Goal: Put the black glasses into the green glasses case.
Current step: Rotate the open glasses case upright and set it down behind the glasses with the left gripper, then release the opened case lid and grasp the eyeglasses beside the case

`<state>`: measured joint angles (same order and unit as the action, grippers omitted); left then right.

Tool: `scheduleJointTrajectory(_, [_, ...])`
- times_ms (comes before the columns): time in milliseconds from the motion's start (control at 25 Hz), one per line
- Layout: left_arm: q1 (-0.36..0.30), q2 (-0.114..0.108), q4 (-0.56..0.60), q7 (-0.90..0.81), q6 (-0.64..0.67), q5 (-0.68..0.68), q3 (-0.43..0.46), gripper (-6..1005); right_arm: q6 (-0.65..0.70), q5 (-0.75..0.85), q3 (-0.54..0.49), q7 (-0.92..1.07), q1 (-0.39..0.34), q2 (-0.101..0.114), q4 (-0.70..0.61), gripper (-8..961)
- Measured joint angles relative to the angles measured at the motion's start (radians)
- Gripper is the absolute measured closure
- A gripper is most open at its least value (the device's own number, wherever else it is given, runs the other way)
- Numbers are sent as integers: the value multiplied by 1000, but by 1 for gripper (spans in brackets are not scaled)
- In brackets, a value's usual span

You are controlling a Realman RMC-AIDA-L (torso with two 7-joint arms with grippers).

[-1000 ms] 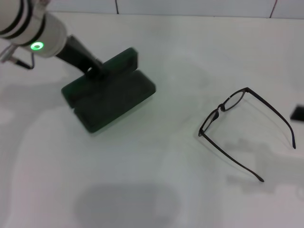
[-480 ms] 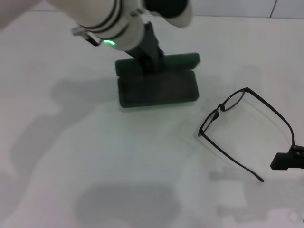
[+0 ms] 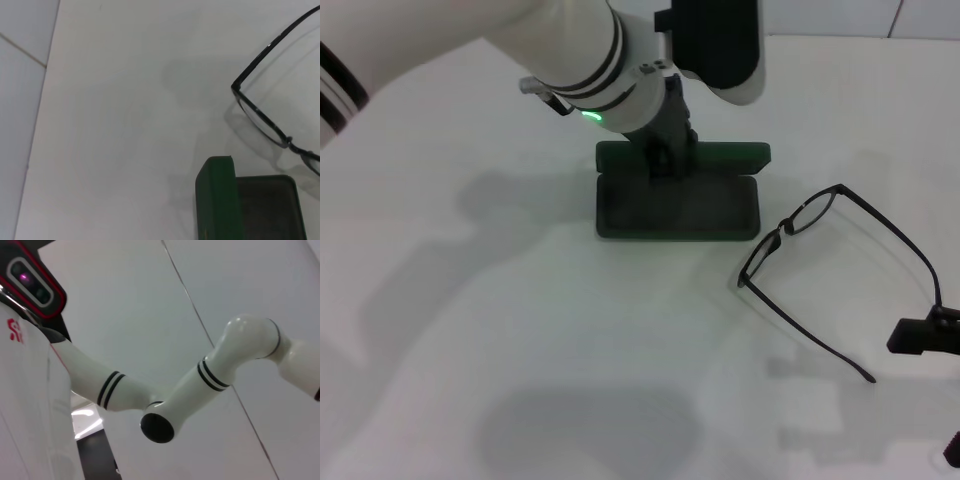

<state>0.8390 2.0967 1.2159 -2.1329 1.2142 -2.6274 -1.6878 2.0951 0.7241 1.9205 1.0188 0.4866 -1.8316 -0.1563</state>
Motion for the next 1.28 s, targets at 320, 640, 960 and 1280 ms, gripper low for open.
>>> scheduleJointTrajectory(320, [15,-1,-58,16,-48,-5,-40,784,-11,0,-25,-1,-17,0,0,129])
scheduleJointTrajectory(640, [36,0,-84,9,-44,-2,-35,722,-13,4,-53,-2,-35,3,0,136])
scheduleJointTrajectory(960, [8,-1,79,-52,57,-2,-13,570,-88,14,-72,-2,-30,22,-4,142])
scheduleJointTrajectory(1280, [-391,-4,498,-114,-158,216,115,513,-235,128,-77,48,146,77,-107,148])
